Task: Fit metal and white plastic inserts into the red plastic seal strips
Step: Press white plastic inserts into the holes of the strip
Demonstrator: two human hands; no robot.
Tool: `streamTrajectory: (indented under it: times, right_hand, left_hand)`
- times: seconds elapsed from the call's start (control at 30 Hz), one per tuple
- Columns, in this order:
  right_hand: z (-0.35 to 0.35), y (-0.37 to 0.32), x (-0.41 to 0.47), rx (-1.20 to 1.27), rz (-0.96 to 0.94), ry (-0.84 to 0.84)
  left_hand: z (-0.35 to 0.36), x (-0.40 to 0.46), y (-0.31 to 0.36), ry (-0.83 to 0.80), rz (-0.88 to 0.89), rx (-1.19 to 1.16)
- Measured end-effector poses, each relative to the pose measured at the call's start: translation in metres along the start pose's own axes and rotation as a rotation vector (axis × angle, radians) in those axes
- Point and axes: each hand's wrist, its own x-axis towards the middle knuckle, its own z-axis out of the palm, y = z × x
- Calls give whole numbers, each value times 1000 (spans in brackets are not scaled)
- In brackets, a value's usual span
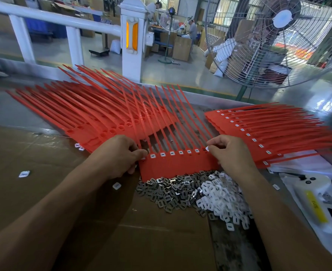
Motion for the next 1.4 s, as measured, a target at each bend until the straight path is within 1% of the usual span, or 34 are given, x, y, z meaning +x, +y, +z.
streamTrajectory:
  times: [0.23,0.4,0.8,1.0,1.3,1.4]
  right_hand:
    - [5,0,5,-24,-29,10]
    - [10,-3,4,-97,-52,16]
    - [10,-8,3,-135,-45,18]
    - [6,-13,-5,-283,-73,-47]
    - [10,-15,-14,-524,-205,-43]
    - [8,-18,-15,-535,-206,-65]
  left_hand:
    - [1,0,-1,10,7,3]
    - [1,1,-1,5,2,15]
    - [0,2,-1,11,5,10]
    - [0,1,0,11,8,8]
    - [0,1,-1,12,17,22]
    - [0,2,-1,18,17,34]
